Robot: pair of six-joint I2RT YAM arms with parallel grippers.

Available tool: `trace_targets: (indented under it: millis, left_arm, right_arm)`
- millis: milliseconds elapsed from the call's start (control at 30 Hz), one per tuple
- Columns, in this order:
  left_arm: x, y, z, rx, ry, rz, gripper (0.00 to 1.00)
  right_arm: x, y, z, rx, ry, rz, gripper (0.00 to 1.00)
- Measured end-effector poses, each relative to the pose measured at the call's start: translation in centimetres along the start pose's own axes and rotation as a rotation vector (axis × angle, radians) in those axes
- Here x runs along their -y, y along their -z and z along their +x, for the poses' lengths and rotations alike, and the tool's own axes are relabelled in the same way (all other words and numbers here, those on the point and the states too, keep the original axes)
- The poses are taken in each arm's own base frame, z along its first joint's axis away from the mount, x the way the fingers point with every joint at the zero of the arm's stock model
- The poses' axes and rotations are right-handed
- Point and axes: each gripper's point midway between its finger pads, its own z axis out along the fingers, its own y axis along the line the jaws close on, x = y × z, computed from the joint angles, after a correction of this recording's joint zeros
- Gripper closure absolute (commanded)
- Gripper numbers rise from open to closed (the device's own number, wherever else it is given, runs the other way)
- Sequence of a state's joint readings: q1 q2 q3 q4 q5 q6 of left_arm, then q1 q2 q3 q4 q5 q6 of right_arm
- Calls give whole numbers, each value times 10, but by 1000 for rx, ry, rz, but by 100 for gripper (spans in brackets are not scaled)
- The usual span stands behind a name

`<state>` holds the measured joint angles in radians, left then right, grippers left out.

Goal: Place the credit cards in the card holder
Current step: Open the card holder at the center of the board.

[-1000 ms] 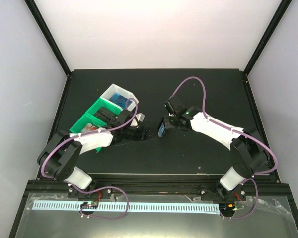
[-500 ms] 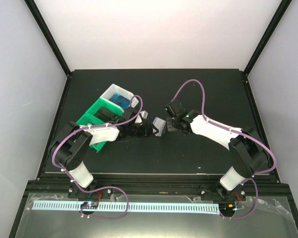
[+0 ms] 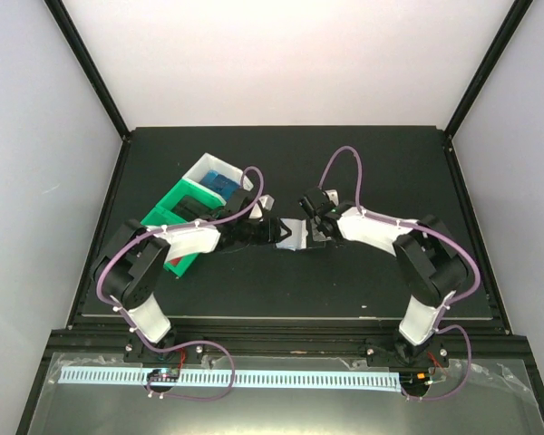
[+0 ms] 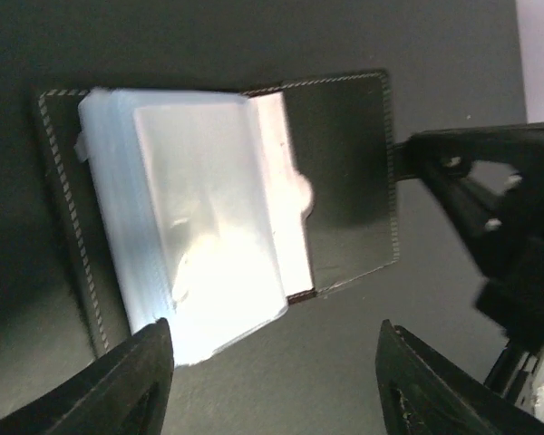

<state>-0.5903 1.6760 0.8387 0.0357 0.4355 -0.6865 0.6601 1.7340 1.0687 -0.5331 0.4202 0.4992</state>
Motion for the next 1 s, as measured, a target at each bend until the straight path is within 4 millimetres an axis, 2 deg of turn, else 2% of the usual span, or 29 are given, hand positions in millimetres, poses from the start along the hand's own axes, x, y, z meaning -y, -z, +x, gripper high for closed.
trace_targets:
  millis: [100, 267, 667, 833, 1000]
  left_arm:
    - [6, -3, -5, 0, -5, 23, 46]
    - [2, -11, -2, -24, 6, 24, 48]
    - [-9, -35, -2, -65, 48, 9, 50]
    - [-7, -37, -5, -68, 59, 16, 45]
    - [-1, -40, -5, -82, 87, 46, 45]
  right_arm:
    - [2, -14, 4, -27, 6, 30, 95]
    - [4, -27, 8, -46, 4, 48, 95]
    - [0, -31, 2, -41, -32, -4, 95]
    - [-5, -32, 2, -41, -38, -31, 95]
    - [-10, -32, 4, -50, -51, -76, 95]
